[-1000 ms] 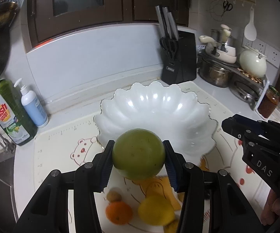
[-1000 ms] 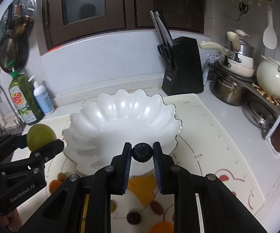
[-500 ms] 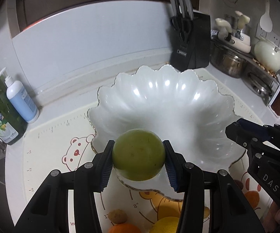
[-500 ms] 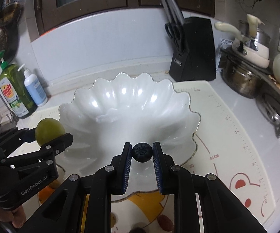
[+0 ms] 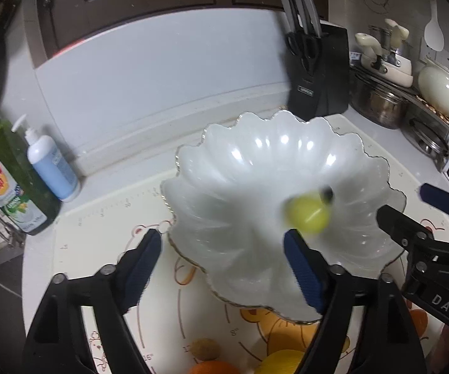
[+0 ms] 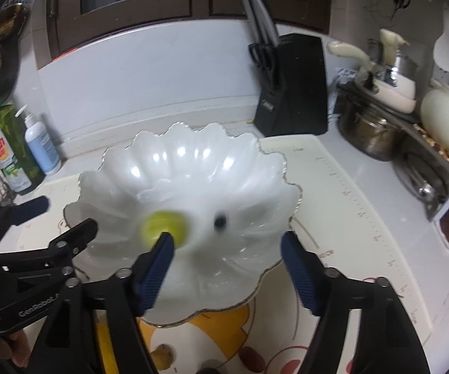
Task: Organize fruits
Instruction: 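Open both grippers to drop the blueberry and green fruit into the bowl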
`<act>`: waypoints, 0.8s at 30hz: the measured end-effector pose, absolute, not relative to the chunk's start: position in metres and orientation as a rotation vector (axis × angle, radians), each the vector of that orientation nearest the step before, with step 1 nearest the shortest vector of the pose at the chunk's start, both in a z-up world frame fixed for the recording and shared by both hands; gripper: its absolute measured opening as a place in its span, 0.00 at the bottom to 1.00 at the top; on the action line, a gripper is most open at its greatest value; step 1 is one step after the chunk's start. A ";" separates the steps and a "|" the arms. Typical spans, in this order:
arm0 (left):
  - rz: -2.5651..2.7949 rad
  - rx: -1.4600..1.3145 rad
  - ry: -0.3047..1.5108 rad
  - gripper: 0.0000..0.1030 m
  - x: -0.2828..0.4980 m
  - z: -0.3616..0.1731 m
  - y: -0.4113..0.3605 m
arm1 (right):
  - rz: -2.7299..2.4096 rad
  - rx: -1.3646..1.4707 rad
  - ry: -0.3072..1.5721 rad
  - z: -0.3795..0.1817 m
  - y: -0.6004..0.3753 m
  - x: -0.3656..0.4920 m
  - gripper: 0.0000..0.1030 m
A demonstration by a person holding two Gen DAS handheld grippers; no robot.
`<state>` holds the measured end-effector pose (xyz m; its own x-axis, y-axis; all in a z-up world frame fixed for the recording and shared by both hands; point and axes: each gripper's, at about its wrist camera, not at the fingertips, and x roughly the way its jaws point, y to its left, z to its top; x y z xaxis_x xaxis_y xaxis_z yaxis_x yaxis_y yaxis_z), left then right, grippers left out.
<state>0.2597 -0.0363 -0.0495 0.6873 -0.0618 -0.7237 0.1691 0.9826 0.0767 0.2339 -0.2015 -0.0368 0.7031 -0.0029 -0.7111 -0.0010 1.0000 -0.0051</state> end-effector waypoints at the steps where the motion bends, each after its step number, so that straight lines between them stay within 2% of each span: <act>1: -0.122 0.139 0.797 0.87 0.259 -0.048 -0.035 | -0.015 -0.006 0.784 -0.035 -0.202 0.233 0.81; 3: -0.106 0.133 0.786 0.94 0.257 -0.045 -0.032 | -0.045 -0.014 0.765 -0.030 -0.202 0.230 0.84; 24: -0.085 0.113 0.740 0.98 0.218 -0.016 -0.022 | -0.060 0.000 0.683 0.000 -0.199 0.187 0.84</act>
